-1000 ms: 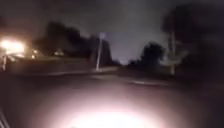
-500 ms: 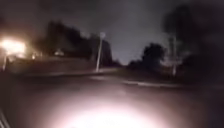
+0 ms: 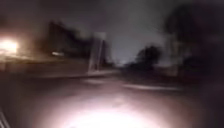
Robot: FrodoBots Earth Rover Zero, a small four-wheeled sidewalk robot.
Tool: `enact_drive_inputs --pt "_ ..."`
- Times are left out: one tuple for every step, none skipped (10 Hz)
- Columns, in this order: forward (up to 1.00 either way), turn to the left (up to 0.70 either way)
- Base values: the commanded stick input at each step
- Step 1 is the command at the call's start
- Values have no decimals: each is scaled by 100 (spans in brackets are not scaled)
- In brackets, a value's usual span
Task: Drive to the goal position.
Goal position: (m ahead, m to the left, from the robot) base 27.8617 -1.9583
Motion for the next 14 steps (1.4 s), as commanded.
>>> enact_drive_inputs --pt "70 0" --pt "70 0" --pt "70 0" --pt "70 0" --pt "70 0" --pt "70 0" --pt "70 0" --pt "70 0" --pt "70 0" --pt "70 0" --pt "70 0" --pt "70 0" --pt "70 0" --pt "70 0"
